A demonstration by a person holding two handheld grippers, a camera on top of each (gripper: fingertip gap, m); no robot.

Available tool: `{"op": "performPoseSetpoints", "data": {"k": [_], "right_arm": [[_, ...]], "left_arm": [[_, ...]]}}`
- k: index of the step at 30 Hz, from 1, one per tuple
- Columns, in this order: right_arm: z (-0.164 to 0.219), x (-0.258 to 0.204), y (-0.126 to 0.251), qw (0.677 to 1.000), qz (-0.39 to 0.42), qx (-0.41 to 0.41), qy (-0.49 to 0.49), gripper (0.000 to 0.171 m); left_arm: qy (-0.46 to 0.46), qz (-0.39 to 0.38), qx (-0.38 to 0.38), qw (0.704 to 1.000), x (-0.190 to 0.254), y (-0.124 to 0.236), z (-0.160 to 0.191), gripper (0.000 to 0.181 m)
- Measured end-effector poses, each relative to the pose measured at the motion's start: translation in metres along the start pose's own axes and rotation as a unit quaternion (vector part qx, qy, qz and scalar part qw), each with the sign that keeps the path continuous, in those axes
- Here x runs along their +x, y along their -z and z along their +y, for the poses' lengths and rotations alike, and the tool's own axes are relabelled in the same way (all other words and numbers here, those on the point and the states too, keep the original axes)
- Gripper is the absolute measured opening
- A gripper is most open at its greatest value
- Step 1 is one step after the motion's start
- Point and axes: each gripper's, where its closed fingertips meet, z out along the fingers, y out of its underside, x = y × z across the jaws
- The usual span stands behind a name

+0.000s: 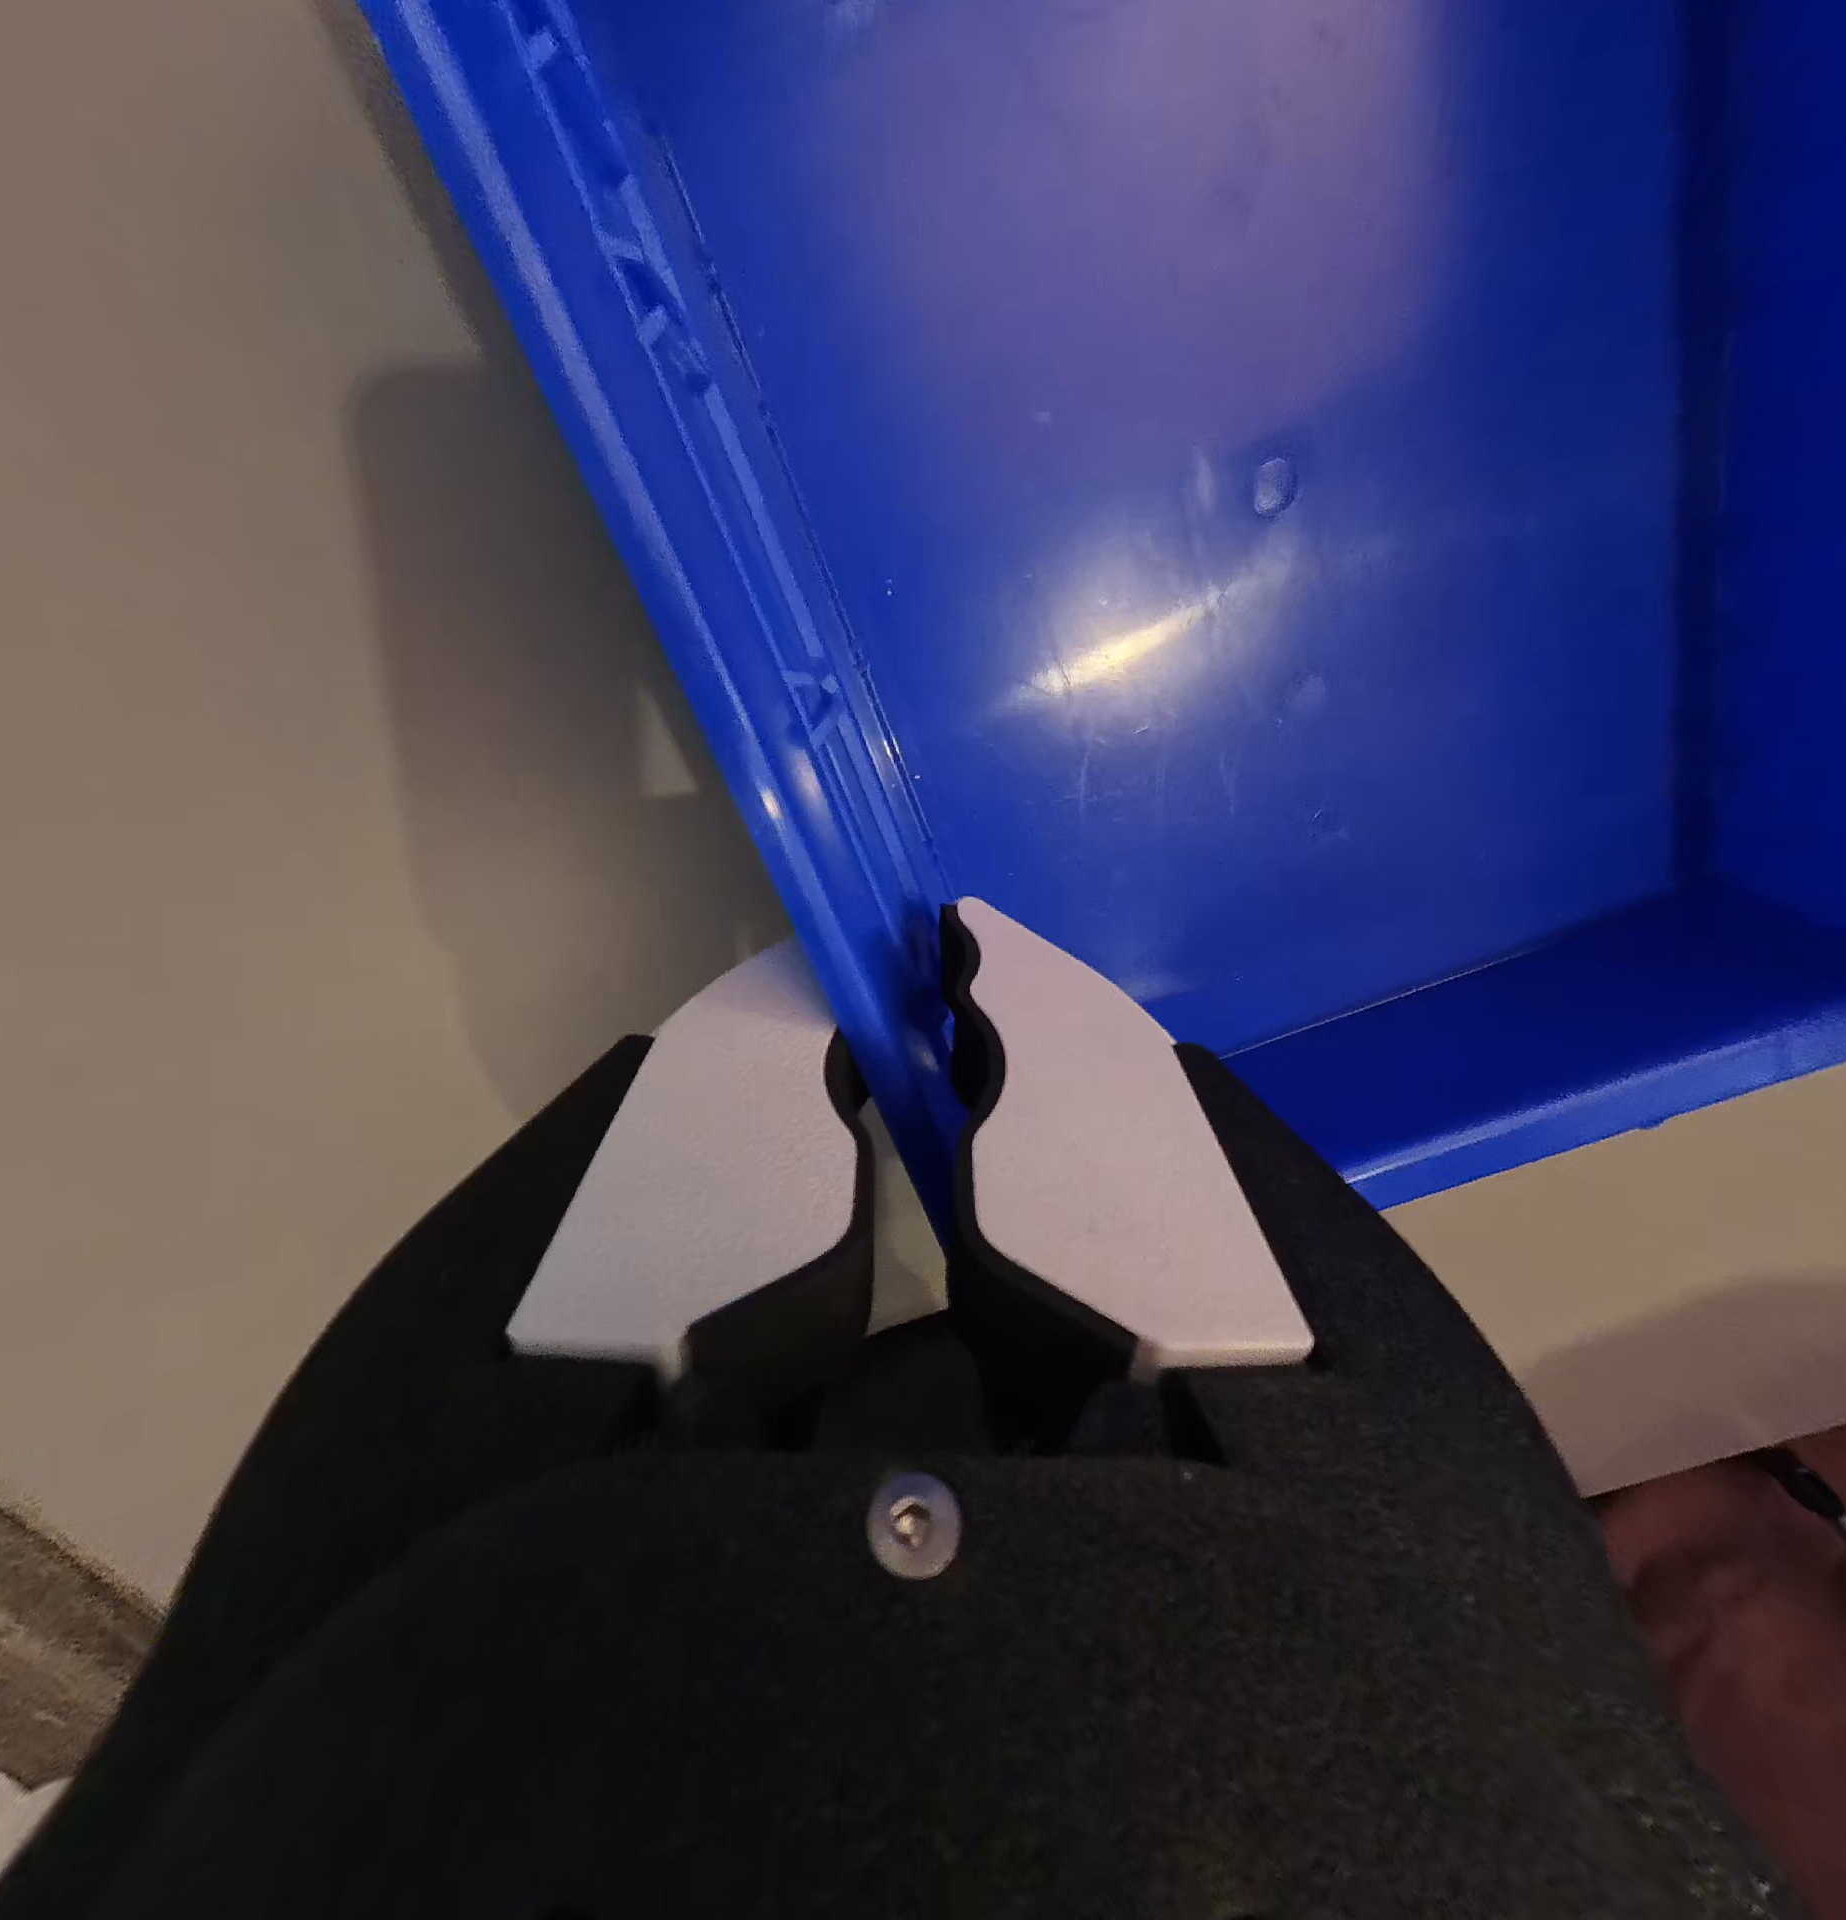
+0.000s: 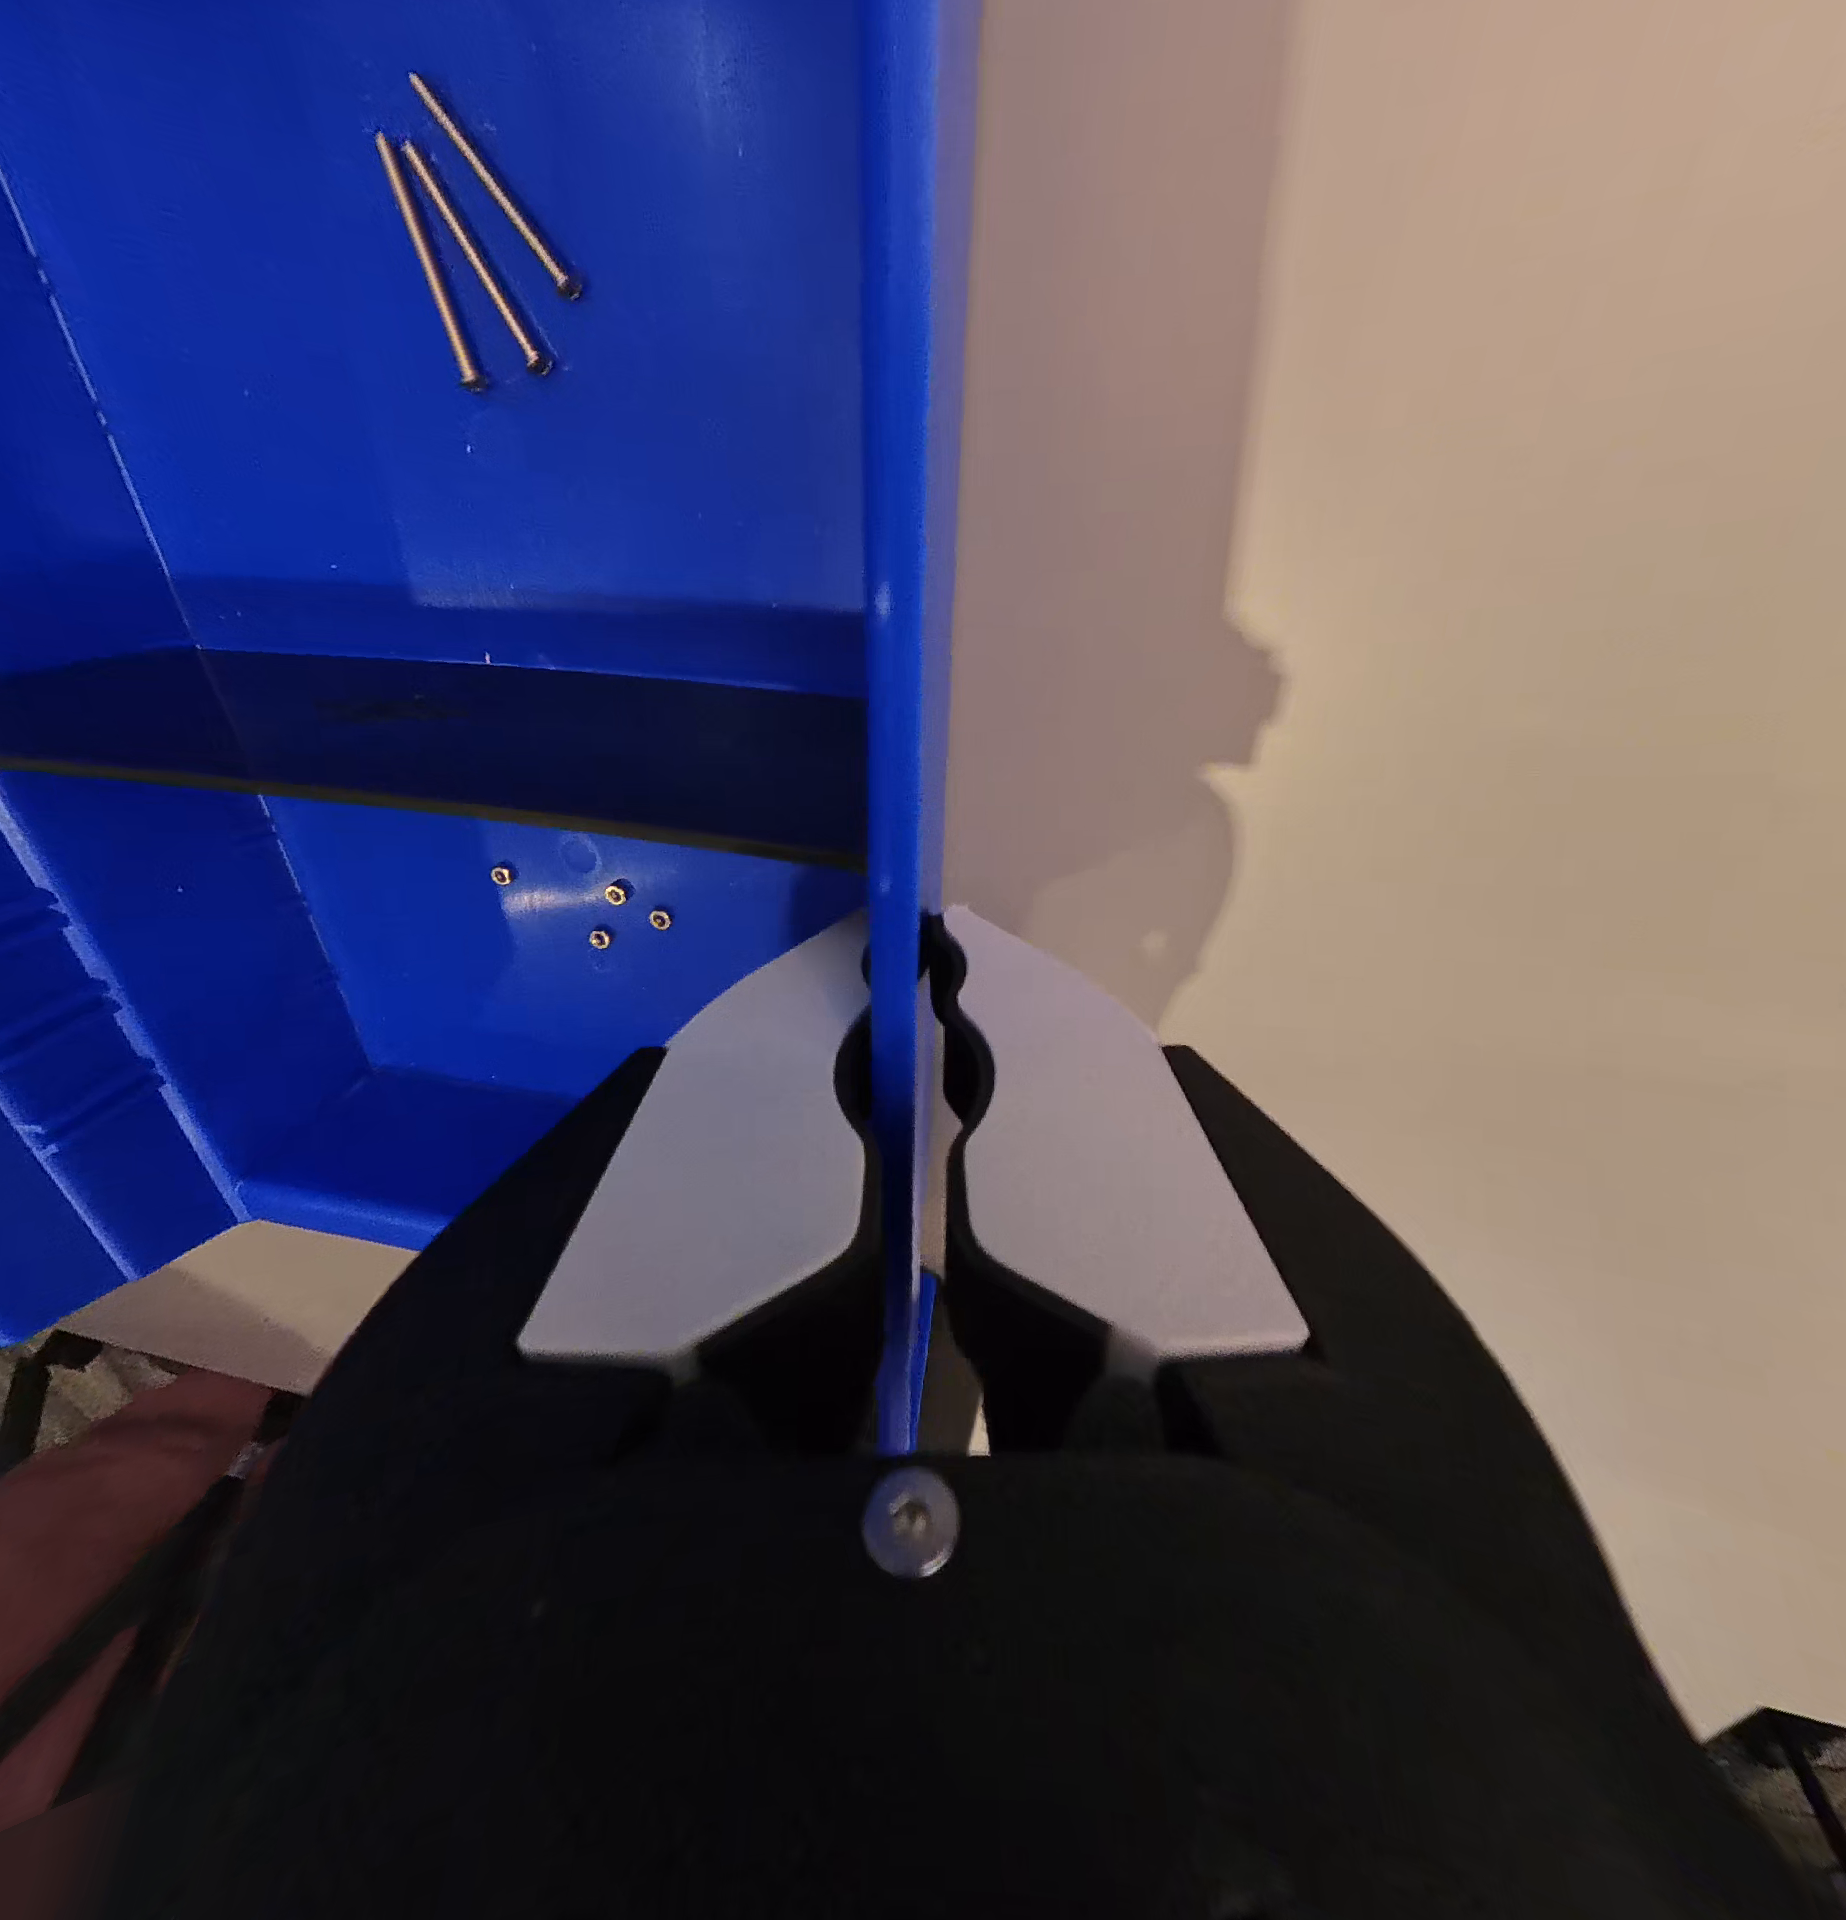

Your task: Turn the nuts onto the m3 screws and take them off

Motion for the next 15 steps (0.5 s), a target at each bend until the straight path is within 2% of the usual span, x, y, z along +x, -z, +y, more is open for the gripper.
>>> {"op": "performPoseSetpoints", "data": {"k": [15], "right_arm": [[0.006,-0.063,-0.013,0.995,0.046,-0.039,0.084,0.009]], "left_arm": [[-0.057,-0.035,0.0,0.998,0.056,-0.008,-0.011,0.019]]}}
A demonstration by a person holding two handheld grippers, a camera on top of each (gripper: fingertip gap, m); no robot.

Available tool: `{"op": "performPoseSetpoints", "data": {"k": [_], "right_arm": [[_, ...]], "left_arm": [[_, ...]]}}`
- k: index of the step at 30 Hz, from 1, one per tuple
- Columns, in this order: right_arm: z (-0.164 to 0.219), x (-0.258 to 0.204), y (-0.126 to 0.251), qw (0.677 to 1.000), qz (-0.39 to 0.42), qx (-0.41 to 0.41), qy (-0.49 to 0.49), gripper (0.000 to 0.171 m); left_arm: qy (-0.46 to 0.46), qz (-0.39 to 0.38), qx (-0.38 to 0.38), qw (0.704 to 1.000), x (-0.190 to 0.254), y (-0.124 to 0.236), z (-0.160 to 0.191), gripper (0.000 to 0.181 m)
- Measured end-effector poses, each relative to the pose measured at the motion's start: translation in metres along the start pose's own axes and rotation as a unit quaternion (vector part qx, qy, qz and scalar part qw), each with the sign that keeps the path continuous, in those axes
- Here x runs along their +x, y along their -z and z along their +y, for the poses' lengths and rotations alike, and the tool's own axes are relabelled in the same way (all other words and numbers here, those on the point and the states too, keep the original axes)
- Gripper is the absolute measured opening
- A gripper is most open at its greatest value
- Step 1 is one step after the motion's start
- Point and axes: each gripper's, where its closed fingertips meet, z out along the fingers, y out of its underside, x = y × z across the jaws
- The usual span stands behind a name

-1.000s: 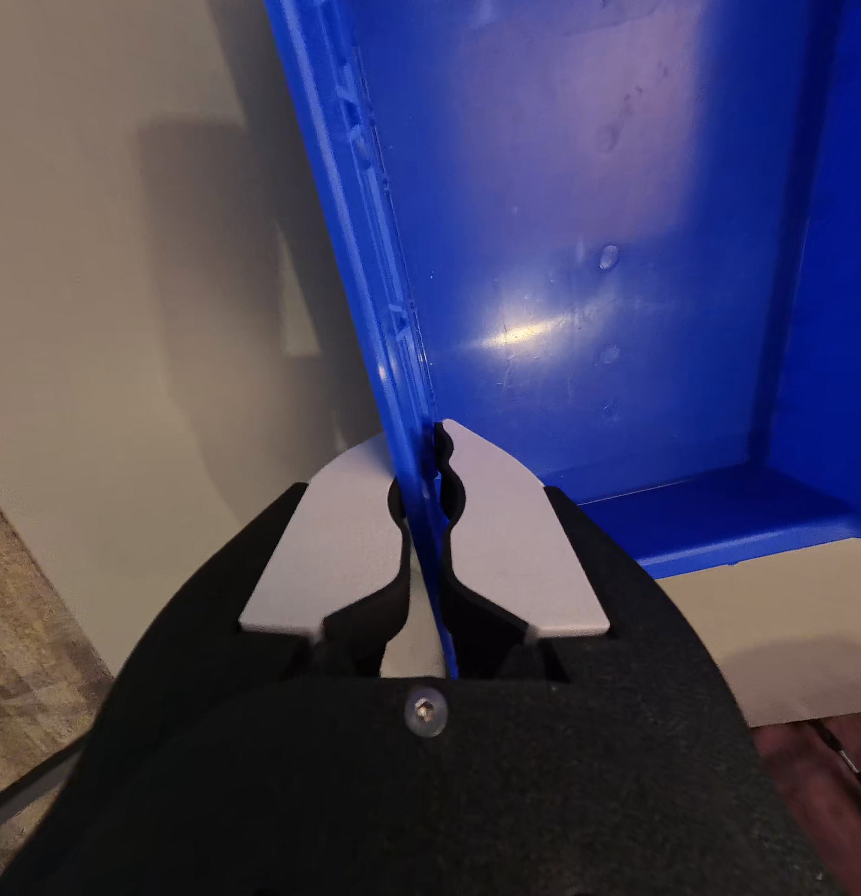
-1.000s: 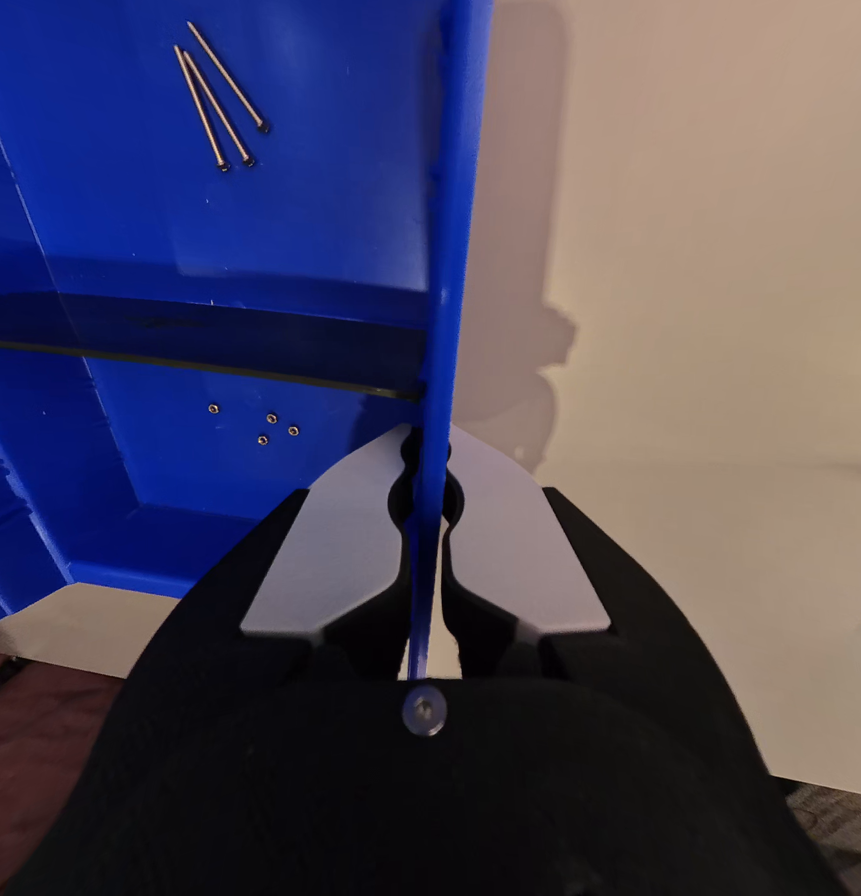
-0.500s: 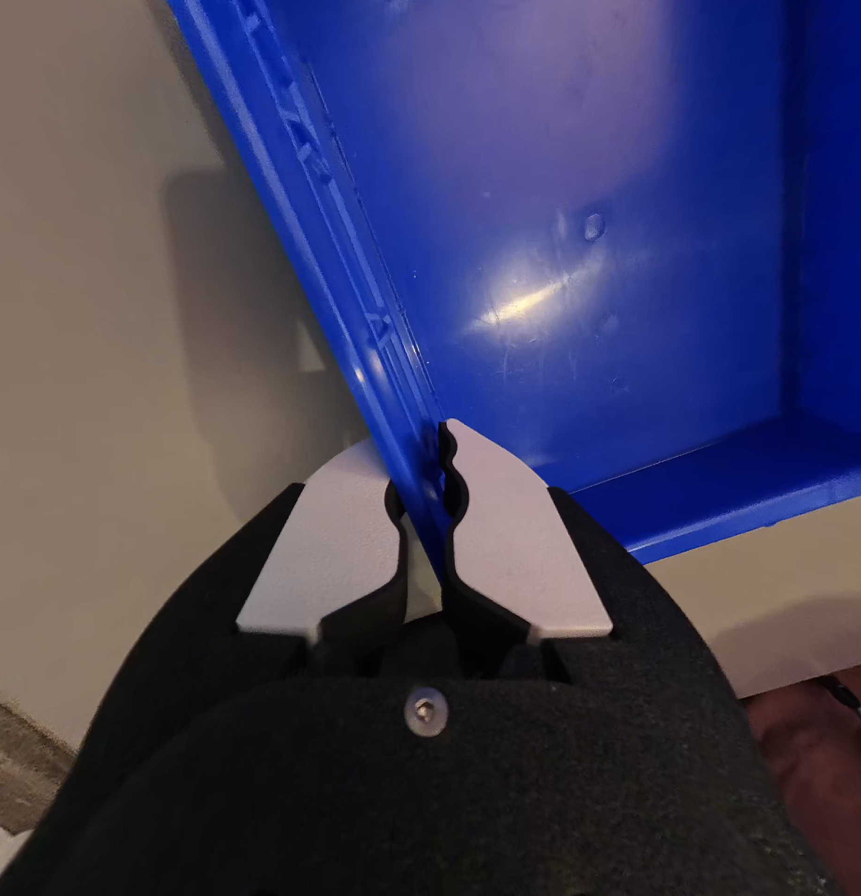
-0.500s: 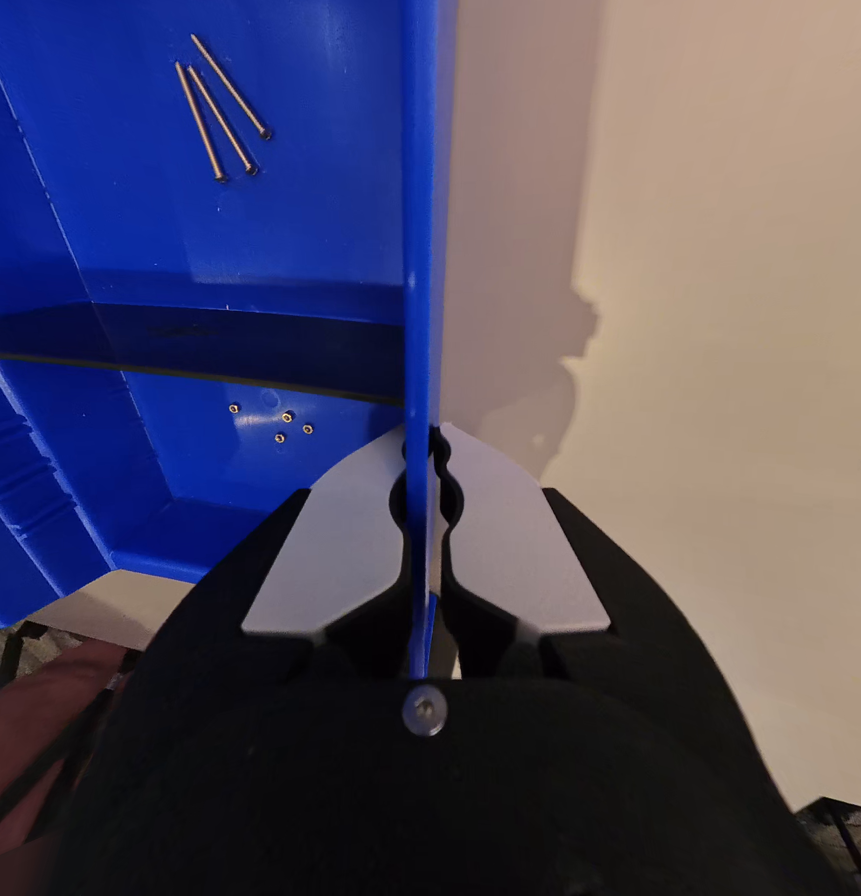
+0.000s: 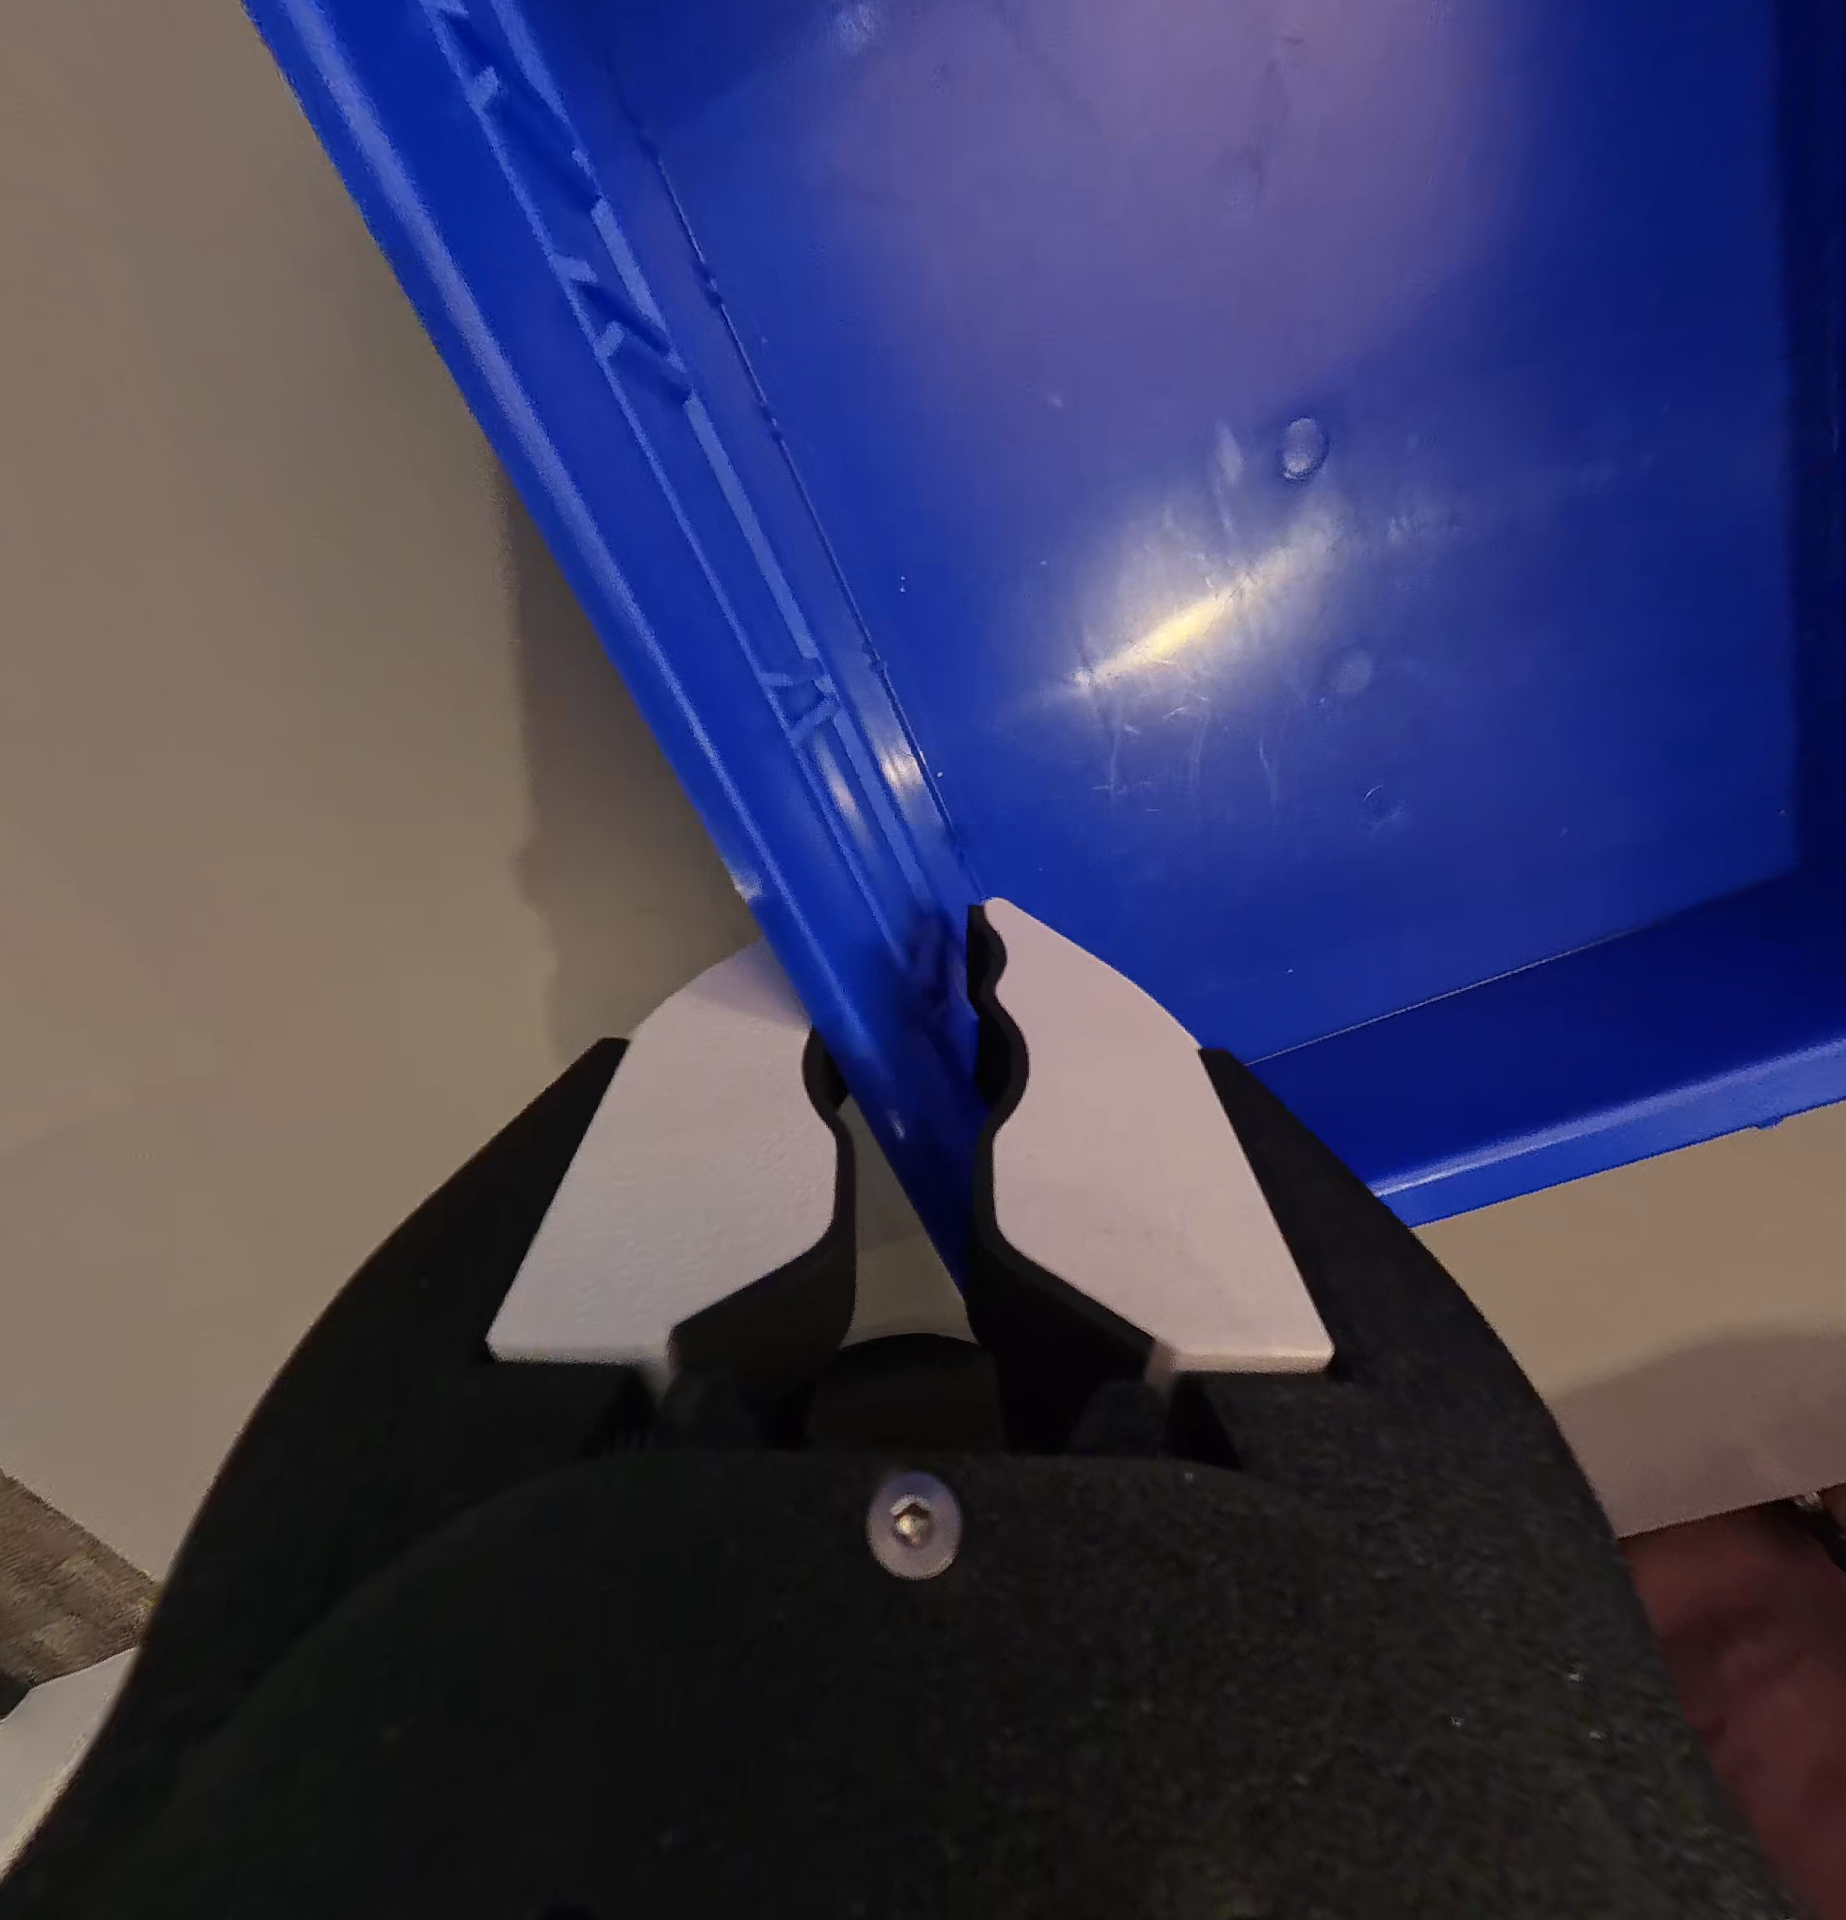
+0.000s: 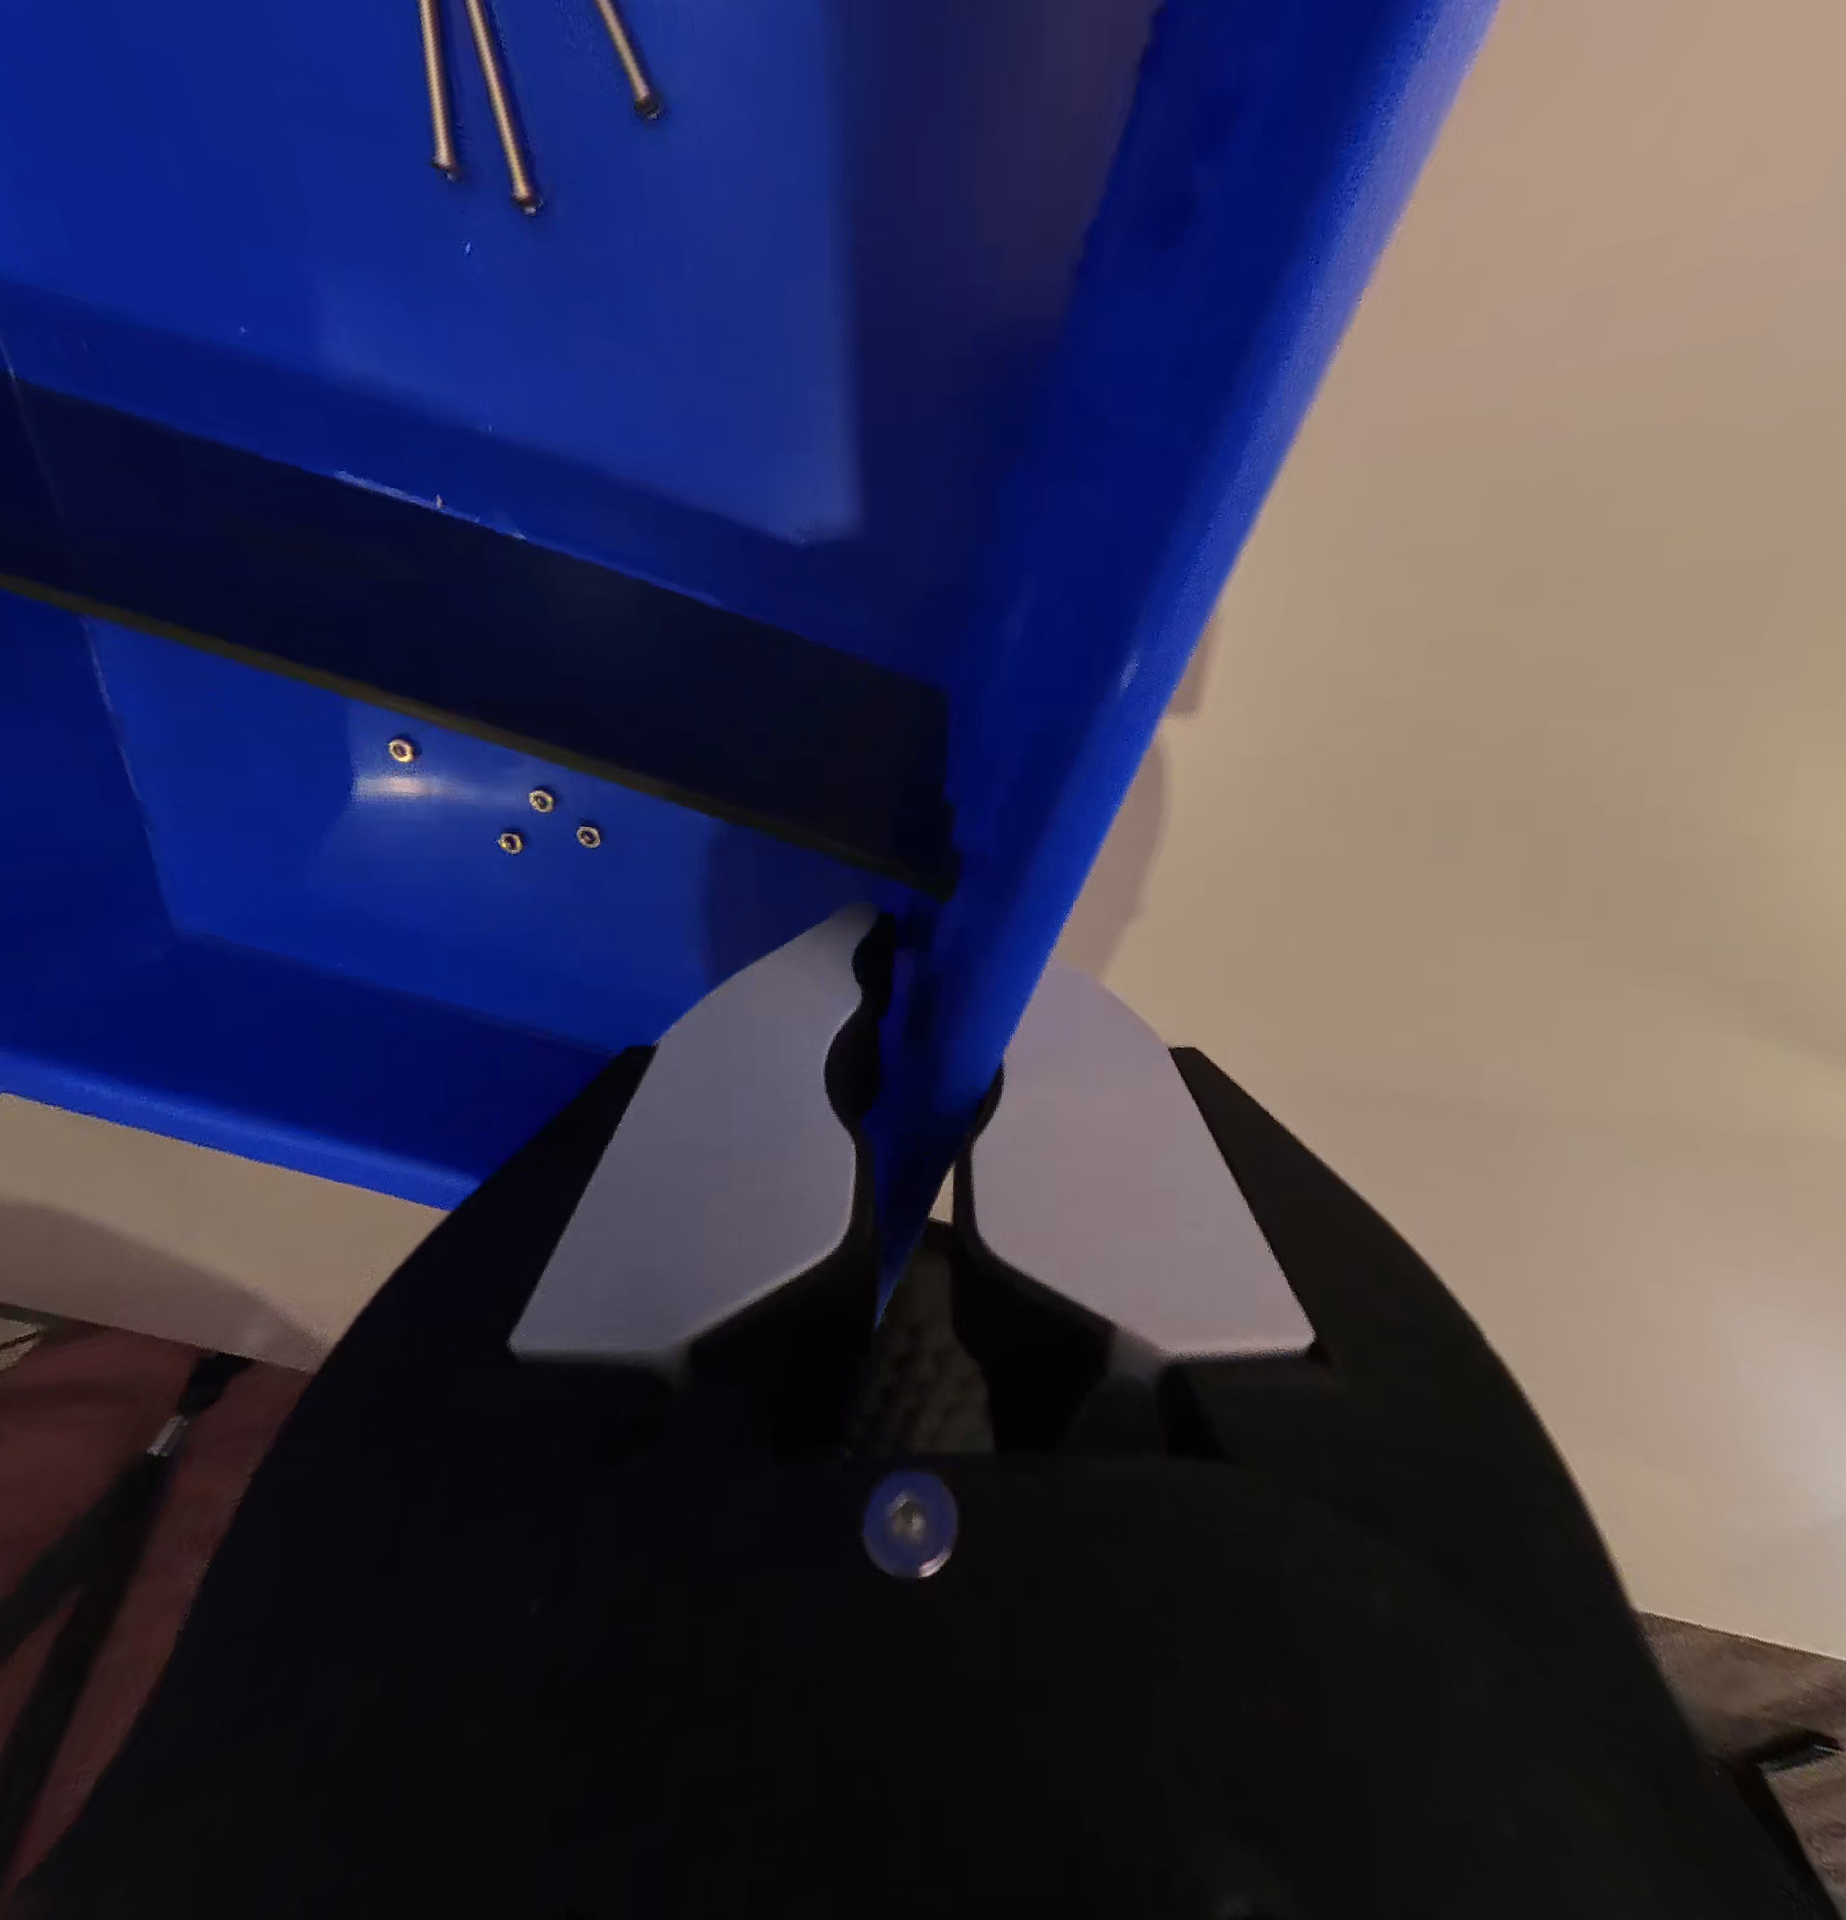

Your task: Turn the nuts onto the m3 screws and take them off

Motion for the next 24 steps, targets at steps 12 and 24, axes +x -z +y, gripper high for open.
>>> {"op": "performPoseSetpoints", "data": {"k": [12,24], "right_arm": [[-0.01,0.001,-0.004,1.0,-0.002,0.006,0.011,0.01],[-0.003,0.005,-0.015,1.0,0.01,-0.016,-0.016,0.019]], "left_arm": [[-0.022,0.025,0.0,0.999,0.016,0.001,-0.001,0.029],[-0.008,0.06,0.167,0.984,-0.002,0.091,-0.007,0.037]]}}
